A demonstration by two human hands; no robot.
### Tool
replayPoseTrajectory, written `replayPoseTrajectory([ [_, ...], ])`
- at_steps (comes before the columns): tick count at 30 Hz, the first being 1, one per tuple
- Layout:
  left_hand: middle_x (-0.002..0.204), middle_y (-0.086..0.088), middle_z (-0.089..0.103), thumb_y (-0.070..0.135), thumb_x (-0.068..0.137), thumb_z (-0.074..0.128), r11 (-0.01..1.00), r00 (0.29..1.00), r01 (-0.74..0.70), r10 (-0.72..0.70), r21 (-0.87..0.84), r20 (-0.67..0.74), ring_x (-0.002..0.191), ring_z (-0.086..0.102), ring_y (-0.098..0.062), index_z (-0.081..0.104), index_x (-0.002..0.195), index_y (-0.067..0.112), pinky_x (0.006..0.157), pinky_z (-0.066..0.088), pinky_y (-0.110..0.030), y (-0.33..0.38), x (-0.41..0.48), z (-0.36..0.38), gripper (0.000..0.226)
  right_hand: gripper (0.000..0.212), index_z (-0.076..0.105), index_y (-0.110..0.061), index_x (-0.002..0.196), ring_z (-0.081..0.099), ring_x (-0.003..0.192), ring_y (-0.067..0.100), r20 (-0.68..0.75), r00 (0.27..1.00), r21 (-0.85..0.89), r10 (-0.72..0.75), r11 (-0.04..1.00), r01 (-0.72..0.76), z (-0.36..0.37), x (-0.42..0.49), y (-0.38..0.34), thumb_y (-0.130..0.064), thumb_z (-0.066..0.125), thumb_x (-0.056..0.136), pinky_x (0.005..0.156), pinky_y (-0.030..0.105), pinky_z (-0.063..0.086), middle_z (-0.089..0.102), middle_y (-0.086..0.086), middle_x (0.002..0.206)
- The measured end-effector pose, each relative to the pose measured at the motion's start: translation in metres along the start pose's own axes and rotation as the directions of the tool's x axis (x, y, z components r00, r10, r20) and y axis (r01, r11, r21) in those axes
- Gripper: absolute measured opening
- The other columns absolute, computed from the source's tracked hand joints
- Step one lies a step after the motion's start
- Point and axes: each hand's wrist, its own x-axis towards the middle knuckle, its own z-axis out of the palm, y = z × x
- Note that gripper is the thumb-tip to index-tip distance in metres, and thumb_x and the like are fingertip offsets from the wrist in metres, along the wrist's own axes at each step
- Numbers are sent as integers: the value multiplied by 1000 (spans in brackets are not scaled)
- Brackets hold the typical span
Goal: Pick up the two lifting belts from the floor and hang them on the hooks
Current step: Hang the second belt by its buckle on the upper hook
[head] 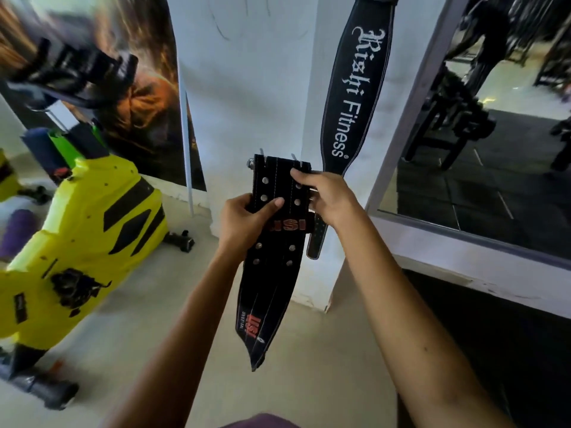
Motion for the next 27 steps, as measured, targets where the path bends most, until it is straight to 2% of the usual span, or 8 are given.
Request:
replayPoseTrajectory([
  [2, 91, -12, 77, 36, 73, 79, 999, 1000, 9, -9, -47, -8, 82, 75, -25, 72, 97, 5, 78, 60, -51, -4, -4, -2, 39, 37, 72, -3, 108, 71, 95, 31, 50, 998, -32, 31, 999, -30, 9, -7, 21, -25, 78, 78, 81, 38, 58, 75, 14, 105],
  [5, 87, -15, 76, 31, 75, 79, 999, 1000, -4, 2, -50, -27, 80, 75, -27, 73, 93, 2, 75, 60, -50, -5, -10, 0, 35, 44, 71, -8, 113, 71, 103, 28, 158, 983, 90, 90, 990, -105, 5, -32, 65, -33, 77, 78, 91, 38, 55, 73, 15, 112],
  [7, 84, -16, 76, 31, 75, 79, 999, 1000, -18, 18, -26, -20, 77, 75, -28, 72, 91, 0, 72, 61, -48, -5, -13, 3, 35, 48, 70, -13, 115, 70, 104, 26, 180, 980, 106, 83, 989, -103, -6, -46, 89, -34, 78, 73, 86, 35, 55, 73, 12, 113],
  [11, 82, -16, 75, 30, 75, 80, 999, 998, -10, 8, -41, -67, 76, 75, -27, 71, 88, -1, 68, 62, -42, -6, -11, 3, 35, 44, 73, -12, 107, 73, 99, 25, 171, 977, -157, 126, 983, -99, -6, -67, 139, -18, 87, 66, 93, 42, 55, 76, 9, 107],
  [13, 83, -17, 75, 31, 75, 80, 998, 997, 9, -13, -58, -78, 77, 75, -30, 71, 88, -1, 72, 62, -45, -7, -9, 0, 35, 44, 74, -10, 105, 73, 97, 25, 163, 974, -185, 159, 974, -128, -2, -72, 149, -13, 88, 64, 95, 45, 54, 77, 9, 104],
  [17, 88, -17, 76, 30, 75, 80, 996, 998, 62, -61, -64, 6, 81, 75, -31, 72, 92, 0, 78, 60, -51, -14, -7, -3, 36, 31, 71, -11, 105, 71, 90, 23, 150, 987, -47, 63, 997, -56, -14, -53, 106, -7, 78, 75, 77, 34, 56, 74, 6, 99],
  [23, 93, -12, 76, 27, 77, 77, 986, 989, 130, -122, -102, 80, 83, 75, -25, 71, 97, 7, 81, 59, -50, -23, -25, 0, 29, 27, 72, -7, 98, 72, 91, 27, 67, 998, -107, -4, 994, 11, -21, -20, 41, -7, 81, 71, 79, 39, 57, 76, 9, 94],
  [27, 90, -15, 76, 40, 68, 80, 983, 989, 142, -138, -115, 47, 83, 74, -30, 71, 93, 5, 79, 59, -53, -25, -23, -6, 45, 45, 68, -10, 112, 71, 103, 31, 196, 975, -181, 107, 981, -71, -13, -36, 69, -15, 83, 70, 90, 48, 56, 75, 10, 107],
])
